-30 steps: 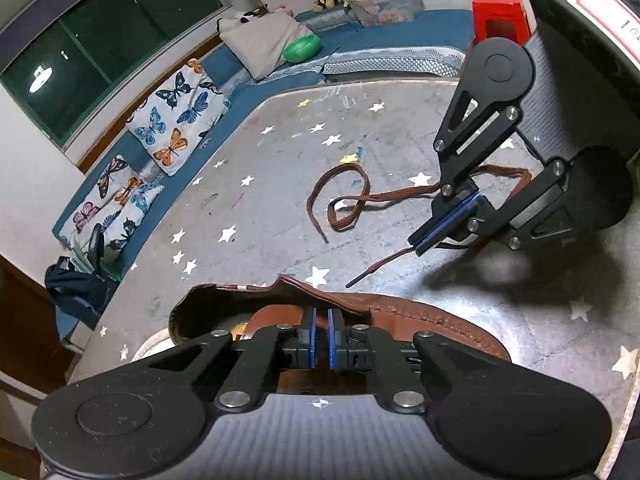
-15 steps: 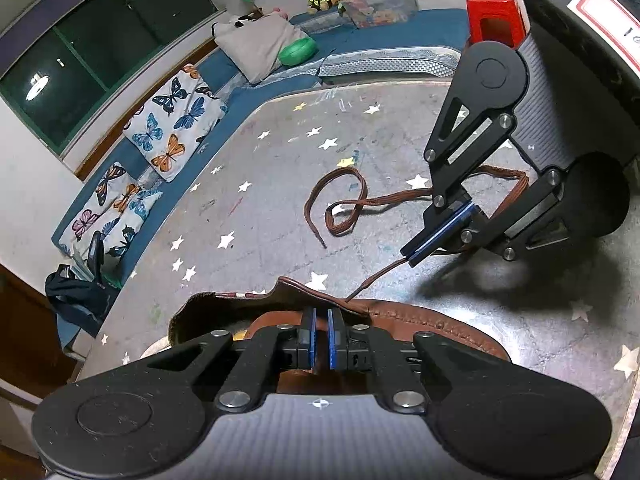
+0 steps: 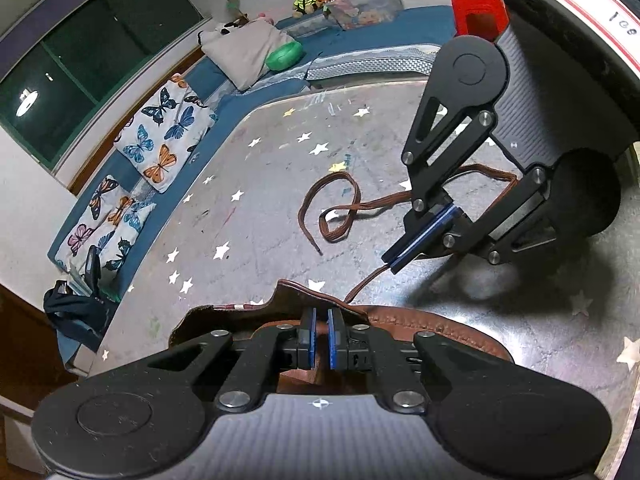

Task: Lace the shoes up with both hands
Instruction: 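Push the lace tip through the eyelet with the right gripper while the left gripper holds the flap, then open the right gripper off the lace while the left gripper releases the flap, then grasp the lace tip emerging from the eyelet with the left gripper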

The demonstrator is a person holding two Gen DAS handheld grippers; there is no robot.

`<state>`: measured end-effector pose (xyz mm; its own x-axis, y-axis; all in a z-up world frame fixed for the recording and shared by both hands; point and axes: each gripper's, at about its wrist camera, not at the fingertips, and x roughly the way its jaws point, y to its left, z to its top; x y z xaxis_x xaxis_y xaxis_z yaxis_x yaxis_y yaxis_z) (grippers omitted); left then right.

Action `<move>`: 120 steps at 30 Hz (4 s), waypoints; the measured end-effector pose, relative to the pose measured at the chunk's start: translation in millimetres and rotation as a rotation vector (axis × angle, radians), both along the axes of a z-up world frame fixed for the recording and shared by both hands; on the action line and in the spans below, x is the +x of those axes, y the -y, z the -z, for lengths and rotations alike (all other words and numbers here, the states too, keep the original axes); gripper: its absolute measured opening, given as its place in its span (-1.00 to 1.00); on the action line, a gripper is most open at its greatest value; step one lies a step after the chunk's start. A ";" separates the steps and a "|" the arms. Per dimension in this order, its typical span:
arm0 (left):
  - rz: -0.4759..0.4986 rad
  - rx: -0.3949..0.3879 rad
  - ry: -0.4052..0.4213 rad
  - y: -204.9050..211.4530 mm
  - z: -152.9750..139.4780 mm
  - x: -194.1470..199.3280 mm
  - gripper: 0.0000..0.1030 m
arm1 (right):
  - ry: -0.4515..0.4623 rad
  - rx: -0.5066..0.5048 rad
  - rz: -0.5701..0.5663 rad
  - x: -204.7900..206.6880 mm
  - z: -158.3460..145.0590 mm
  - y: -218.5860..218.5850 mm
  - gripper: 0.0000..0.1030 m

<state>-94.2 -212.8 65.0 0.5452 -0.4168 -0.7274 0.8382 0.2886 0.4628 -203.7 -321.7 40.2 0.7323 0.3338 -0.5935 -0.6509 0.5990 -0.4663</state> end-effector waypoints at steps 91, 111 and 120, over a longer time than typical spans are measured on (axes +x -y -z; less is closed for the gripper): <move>-0.112 -0.008 0.266 -8.8 28.1 -43.1 -0.53 | 0.017 0.440 0.261 -4.6 -5.0 7.1 -0.30; 0.151 0.149 0.318 -9.4 47.9 -29.0 -0.47 | 0.014 0.446 0.268 12.8 -6.3 7.5 -0.21; 0.233 0.204 0.331 -7.5 58.3 -23.6 -0.55 | 0.010 0.452 0.274 12.3 -6.0 9.9 -0.21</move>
<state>-117.9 -205.3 6.8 0.6710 -0.4218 -0.6098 0.6673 -0.0149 0.7447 -191.4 -331.6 46.3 0.8334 0.3506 -0.4272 -0.4392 0.8893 -0.1271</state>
